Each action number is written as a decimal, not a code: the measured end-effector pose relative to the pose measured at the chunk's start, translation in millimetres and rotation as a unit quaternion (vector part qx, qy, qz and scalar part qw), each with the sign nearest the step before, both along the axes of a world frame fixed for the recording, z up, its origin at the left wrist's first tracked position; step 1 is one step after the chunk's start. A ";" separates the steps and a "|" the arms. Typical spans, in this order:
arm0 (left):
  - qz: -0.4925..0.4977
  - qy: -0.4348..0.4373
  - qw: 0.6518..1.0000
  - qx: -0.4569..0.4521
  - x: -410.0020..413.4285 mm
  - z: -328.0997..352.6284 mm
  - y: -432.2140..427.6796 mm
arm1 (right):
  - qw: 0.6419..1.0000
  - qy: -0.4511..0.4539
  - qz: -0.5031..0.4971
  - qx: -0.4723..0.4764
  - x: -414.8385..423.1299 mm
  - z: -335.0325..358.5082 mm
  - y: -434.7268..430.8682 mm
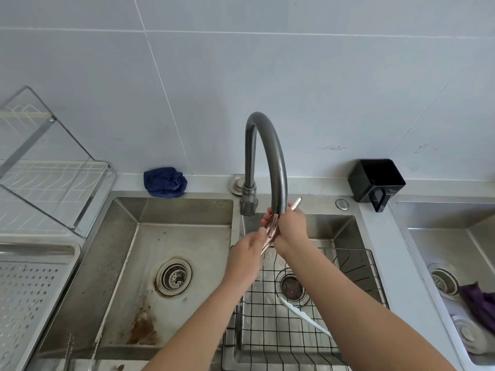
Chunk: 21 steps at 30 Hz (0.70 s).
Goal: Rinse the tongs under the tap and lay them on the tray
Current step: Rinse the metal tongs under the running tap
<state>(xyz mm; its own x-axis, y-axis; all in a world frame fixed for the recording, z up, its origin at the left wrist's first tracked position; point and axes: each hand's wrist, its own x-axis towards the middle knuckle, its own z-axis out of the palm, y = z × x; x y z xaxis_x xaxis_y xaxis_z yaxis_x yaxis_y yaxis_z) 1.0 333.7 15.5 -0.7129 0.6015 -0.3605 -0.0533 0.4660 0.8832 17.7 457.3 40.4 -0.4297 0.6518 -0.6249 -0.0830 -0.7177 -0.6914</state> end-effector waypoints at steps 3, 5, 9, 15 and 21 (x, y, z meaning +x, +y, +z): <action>-0.016 0.216 0.973 -0.082 -1.4 -3.4 2.0 | 1.000 0.014 0.002 0.005 -8.7 2.4 -5.2; -0.013 0.178 0.981 -0.073 -7.5 -1.7 4.6 | 0.997 0.014 0.071 0.012 -6.9 1.5 -6.4; 0.027 -0.183 0.983 0.016 -17.6 5.8 6.4 | 0.985 -0.028 0.168 0.034 4.5 -4.7 5.8; -0.036 -0.404 0.909 0.101 -16.9 3.9 -1.5 | 0.990 -0.074 0.090 0.081 4.2 -12.6 6.0; 0.118 -0.153 0.979 0.072 -7.8 -3.4 12.4 | 0.989 -0.067 0.047 0.124 6.2 -19.2 -12.5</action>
